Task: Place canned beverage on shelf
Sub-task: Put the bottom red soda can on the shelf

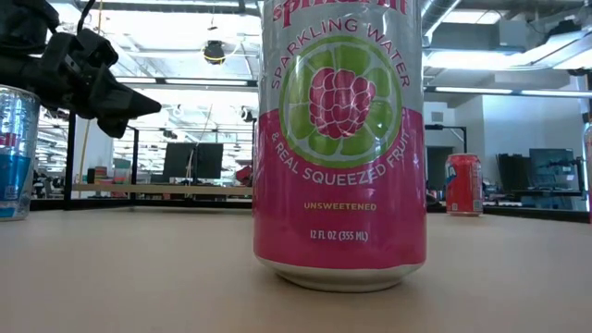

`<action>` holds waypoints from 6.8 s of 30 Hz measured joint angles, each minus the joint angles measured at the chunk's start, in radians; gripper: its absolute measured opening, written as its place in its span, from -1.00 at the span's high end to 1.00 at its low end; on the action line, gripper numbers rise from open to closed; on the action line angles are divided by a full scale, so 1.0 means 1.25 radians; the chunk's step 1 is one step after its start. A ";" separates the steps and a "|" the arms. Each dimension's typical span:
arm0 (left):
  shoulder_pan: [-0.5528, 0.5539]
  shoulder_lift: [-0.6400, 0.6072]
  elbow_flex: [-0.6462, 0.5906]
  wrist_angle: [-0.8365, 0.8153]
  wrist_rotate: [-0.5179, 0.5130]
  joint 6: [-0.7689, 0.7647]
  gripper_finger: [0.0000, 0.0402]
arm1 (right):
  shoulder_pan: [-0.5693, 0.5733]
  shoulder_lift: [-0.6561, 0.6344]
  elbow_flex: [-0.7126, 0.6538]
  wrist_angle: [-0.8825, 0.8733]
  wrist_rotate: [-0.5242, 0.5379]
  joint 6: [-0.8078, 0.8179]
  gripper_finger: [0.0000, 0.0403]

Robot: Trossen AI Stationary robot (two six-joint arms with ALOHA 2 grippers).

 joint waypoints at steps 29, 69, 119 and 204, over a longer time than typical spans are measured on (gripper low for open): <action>0.000 0.000 0.000 -0.008 -0.042 0.015 1.00 | -0.021 0.130 0.056 -0.114 -0.042 -0.002 -0.85; 0.000 0.000 0.000 -0.006 -0.053 0.024 1.00 | -0.010 0.186 0.057 -0.118 -0.013 -0.010 -0.36; 0.000 0.000 -0.001 -0.003 -0.070 0.064 1.00 | -0.375 0.194 0.183 -0.004 -0.165 -0.153 -0.35; 0.000 0.000 -0.001 0.004 -0.102 0.077 1.00 | -0.294 0.194 0.159 -0.028 -0.146 -0.188 0.92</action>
